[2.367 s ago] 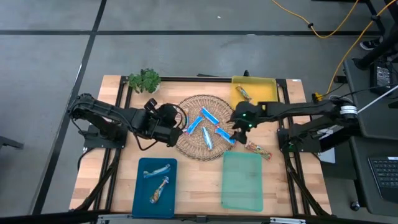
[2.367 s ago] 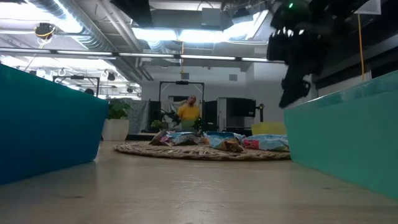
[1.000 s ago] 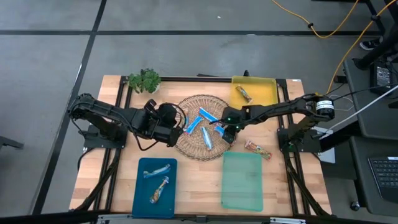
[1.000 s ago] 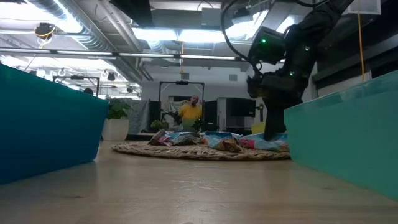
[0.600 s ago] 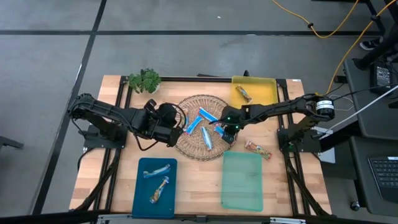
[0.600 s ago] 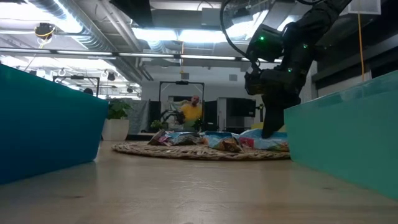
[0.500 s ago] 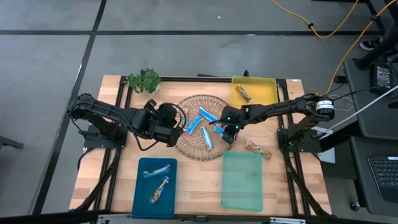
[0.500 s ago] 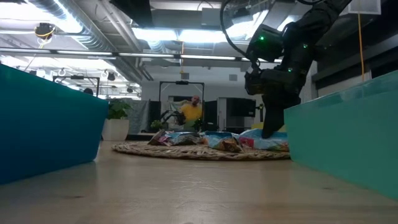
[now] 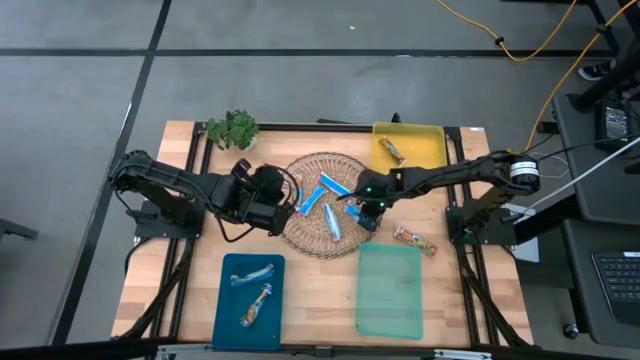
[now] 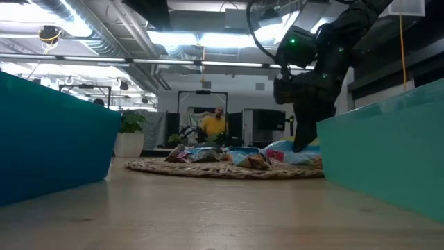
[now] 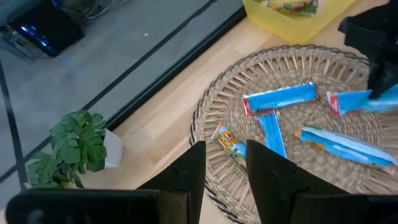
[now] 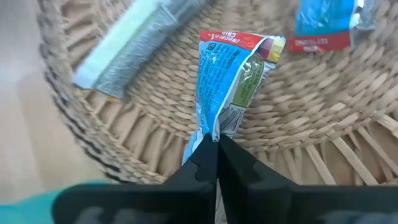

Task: Pick and place Granola Bars by type
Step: Put the red granola bar into the green bin

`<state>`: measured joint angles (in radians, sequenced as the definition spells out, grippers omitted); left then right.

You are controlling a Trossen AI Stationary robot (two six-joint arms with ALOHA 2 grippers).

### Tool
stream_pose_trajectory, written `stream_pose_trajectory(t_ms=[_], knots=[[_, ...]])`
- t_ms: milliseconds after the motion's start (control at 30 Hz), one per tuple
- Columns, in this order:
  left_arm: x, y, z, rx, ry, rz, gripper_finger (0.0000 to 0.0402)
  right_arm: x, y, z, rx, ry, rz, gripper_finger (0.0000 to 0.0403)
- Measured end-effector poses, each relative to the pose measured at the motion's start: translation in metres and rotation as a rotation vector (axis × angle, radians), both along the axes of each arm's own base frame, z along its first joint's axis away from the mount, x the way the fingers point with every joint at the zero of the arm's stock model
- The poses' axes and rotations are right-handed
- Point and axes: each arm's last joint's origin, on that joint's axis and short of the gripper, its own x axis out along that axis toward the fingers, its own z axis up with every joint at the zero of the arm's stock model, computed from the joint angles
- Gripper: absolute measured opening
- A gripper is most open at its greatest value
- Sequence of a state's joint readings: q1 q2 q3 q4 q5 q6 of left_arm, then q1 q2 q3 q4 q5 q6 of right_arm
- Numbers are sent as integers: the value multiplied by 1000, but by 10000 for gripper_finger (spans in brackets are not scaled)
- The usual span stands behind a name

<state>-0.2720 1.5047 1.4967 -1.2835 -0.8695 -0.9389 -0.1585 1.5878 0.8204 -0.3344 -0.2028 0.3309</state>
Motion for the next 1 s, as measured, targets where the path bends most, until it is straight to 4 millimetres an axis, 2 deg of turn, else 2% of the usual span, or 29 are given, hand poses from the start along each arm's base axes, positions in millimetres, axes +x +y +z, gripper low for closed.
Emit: stream_pose_trajectory(t_ms=[133,333,500,667,800,1000], knots=[[-6,2,6,18,-30,12,106,-4,1,14,-11,-45,1,6],[-33,10,31,69,-53,-39,106,-15,0,48,-108,-163,-47,8],[-71,26,59,124,-117,-49,106,-28,0,77,-186,-275,-71,5],[-126,43,78,157,-266,12,106,-44,2,103,-245,-381,-73,9],[-173,55,70,122,-404,73,106,-55,4,118,-286,-453,-39,10],[-231,69,28,44,-540,95,106,-65,14,143,-397,-523,37,11]])
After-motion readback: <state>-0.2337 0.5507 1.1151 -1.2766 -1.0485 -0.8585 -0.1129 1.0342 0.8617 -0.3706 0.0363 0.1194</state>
